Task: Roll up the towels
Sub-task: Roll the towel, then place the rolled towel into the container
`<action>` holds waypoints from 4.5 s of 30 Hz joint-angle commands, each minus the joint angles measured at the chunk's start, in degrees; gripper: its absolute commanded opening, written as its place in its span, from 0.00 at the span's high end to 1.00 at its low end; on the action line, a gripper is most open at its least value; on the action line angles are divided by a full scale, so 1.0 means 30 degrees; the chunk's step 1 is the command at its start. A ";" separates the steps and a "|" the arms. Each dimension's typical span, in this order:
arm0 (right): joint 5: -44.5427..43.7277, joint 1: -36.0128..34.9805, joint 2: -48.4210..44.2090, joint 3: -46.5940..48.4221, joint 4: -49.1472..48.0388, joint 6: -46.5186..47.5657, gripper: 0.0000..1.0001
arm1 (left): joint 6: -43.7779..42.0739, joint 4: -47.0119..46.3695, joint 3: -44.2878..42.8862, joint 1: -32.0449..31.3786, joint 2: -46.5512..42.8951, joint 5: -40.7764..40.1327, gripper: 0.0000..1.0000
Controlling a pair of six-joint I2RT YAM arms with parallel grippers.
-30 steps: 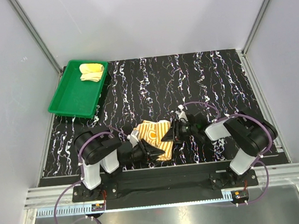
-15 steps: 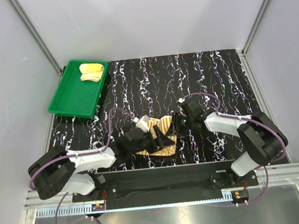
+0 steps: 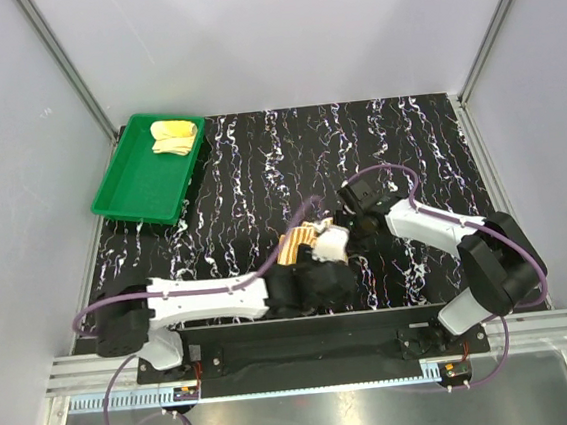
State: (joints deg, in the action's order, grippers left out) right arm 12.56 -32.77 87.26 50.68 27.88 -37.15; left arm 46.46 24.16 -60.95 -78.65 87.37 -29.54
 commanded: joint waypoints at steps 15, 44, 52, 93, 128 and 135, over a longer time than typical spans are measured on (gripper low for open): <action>0.0032 -0.0003 -0.0231 0.0950 0.2133 0.0898 0.66 | -0.4177 0.2346 -0.4791 -0.2171 0.6821 -0.5358 0.12; -0.2662 0.1046 -0.0198 0.3819 0.5004 0.2128 0.24 | -0.2391 0.0706 -0.0899 -0.1937 0.4307 -0.3075 0.87; -0.2984 0.3599 -0.2747 0.4818 0.4422 0.2012 0.22 | -0.0665 -0.1166 0.1270 -0.1149 0.2255 -0.0502 0.87; 0.9057 0.2752 -0.2196 -0.8191 -1.8930 -0.2531 0.18 | 0.6281 -1.4381 1.3782 0.7174 -0.6302 1.1720 0.88; 0.8266 0.0612 0.0179 -0.9157 -2.3794 -0.2619 0.00 | 1.5335 -3.9871 2.2101 1.0133 0.5475 1.5210 1.00; 0.8469 0.0671 0.1639 -1.0008 -2.6047 -0.3057 0.00 | 1.5334 -3.9870 2.2863 1.0660 0.4244 1.5354 1.00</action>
State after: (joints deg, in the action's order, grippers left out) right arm 38.06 -30.33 89.58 21.06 -44.12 -46.35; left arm 92.07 -76.69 -3.36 -47.53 100.79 16.95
